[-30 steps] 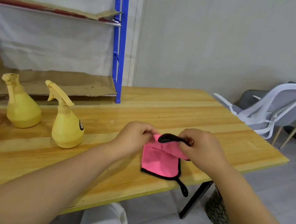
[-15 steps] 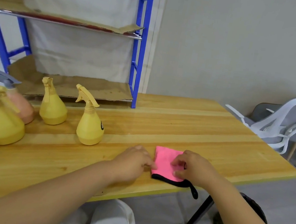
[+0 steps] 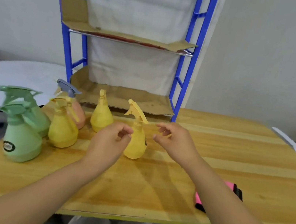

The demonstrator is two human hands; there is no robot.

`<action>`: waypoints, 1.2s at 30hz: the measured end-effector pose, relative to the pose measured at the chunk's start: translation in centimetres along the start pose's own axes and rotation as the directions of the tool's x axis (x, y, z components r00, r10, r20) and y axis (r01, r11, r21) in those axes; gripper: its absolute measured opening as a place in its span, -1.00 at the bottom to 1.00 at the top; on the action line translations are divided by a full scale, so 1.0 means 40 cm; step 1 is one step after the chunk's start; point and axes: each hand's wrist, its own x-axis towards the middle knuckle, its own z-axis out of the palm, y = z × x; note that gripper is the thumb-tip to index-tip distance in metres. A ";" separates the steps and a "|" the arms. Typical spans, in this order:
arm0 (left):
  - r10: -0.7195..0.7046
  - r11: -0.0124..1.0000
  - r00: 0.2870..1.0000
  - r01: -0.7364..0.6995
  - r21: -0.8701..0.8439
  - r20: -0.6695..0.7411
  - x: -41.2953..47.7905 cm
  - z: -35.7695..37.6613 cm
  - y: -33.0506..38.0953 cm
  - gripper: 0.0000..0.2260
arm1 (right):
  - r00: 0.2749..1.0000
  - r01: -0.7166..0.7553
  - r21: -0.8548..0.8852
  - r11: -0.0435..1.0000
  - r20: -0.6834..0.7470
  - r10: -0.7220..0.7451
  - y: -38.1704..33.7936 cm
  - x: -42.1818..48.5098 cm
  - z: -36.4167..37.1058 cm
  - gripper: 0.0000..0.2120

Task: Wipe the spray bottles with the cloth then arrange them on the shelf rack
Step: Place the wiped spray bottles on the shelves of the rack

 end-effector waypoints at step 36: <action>-0.128 0.989 0.967 0.107 -0.105 -0.220 0.715 0.093 -0.038 -0.86 | 0.925 -0.015 -0.162 0.987 -0.377 -0.048 0.095 0.649 0.037 -0.74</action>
